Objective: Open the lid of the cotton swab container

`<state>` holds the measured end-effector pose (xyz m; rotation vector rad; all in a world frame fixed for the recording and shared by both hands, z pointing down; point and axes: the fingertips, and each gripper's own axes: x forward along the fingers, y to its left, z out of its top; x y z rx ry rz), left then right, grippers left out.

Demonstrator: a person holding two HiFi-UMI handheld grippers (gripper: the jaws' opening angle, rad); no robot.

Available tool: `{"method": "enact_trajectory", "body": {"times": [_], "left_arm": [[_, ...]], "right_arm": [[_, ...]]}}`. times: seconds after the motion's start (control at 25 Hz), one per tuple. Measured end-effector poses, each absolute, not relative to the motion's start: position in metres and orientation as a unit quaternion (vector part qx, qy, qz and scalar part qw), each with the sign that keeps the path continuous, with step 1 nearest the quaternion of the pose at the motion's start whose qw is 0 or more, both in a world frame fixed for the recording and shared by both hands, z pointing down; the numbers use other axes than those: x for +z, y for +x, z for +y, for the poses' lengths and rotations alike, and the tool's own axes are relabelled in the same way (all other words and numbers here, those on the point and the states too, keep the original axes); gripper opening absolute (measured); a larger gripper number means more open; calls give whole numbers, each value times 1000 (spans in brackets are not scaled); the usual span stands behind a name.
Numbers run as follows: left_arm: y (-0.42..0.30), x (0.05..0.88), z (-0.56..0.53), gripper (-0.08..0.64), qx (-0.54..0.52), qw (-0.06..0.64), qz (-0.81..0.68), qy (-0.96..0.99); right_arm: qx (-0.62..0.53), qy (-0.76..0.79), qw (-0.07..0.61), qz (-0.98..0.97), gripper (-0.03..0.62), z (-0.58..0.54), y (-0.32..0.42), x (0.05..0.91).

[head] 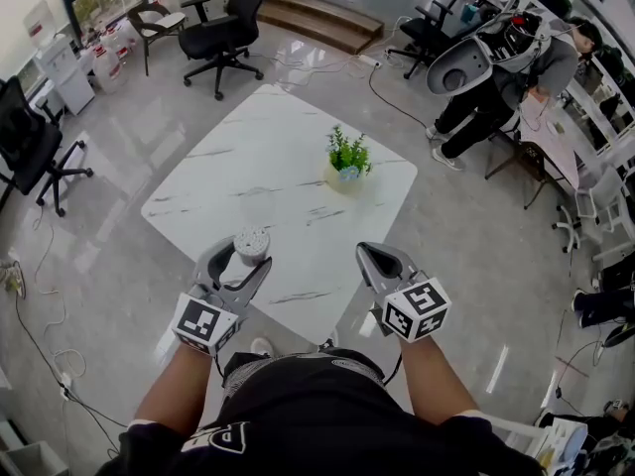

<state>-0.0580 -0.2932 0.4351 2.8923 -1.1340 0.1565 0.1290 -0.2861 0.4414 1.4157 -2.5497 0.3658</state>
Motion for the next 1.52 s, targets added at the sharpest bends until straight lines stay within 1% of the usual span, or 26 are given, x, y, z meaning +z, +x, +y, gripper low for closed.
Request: {"method": "enact_trajectory", "body": {"times": [0.12, 0.28, 0.64, 0.84, 1.04, 1.36, 1.52], "left_arm": [[-59, 437, -296, 298, 47, 6, -365, 930], [-56, 435, -293, 298, 52, 22, -363, 930], [-61, 441, -298, 298, 47, 3, -364, 930], [-57, 435, -294, 298, 53, 22, -363, 930], [-58, 436, -296, 298, 52, 12, -364, 930], [-55, 436, -294, 298, 53, 20, -362, 930], [-57, 440, -295, 298, 50, 0, -363, 931]], "right_arm": [[123, 480, 101, -863, 0, -287, 129, 442], [123, 480, 103, -862, 0, -286, 130, 443], [124, 479, 104, -863, 0, -289, 128, 445], [125, 478, 104, -863, 0, -288, 128, 444], [126, 478, 104, -863, 0, -289, 128, 443], [126, 477, 104, -863, 0, -288, 128, 447], [127, 476, 105, -864, 0, -286, 128, 448]]}}
